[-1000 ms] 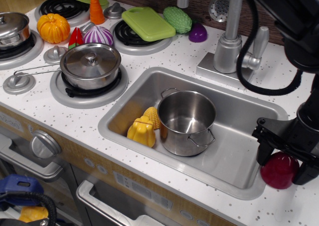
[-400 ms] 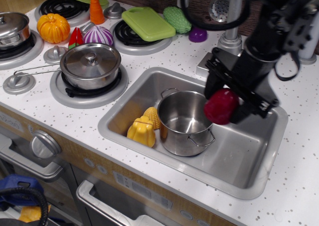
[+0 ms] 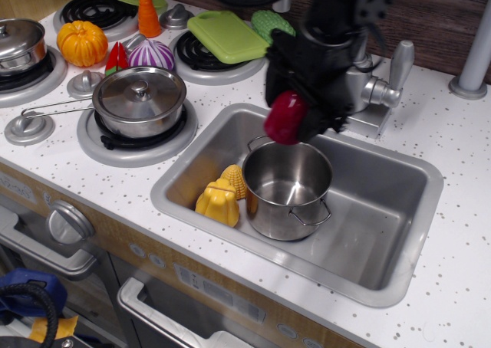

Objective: Put sweet potato in pot which is in sink

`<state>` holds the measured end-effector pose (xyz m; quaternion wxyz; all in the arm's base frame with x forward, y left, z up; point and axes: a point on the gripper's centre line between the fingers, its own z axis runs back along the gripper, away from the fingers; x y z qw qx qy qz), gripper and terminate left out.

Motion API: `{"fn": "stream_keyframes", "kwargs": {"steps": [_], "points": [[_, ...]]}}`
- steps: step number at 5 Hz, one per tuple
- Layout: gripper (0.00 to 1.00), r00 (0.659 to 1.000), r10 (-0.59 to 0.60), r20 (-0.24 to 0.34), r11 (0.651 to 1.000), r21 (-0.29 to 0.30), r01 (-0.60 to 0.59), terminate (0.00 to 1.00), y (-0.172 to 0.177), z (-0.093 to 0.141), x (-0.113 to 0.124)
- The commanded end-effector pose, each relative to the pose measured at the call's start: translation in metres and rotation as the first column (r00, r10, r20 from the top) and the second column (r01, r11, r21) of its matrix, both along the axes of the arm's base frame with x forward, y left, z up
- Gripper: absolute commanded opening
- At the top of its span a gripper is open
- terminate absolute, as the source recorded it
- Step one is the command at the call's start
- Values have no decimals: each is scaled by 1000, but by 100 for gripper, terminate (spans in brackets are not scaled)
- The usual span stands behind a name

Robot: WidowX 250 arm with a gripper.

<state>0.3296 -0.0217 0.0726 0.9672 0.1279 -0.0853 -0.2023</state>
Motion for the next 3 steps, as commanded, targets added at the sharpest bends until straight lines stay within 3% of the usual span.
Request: {"fn": "stream_keyframes", "kwargs": {"steps": [1,2,3], "points": [[100,983,-88,161,995,-28,94,0,21,17,8],[100,983,-88,161,995,-28,94,0,21,17,8],[100,983,-88,161,995,-28,94,100,21,17,8]]}}
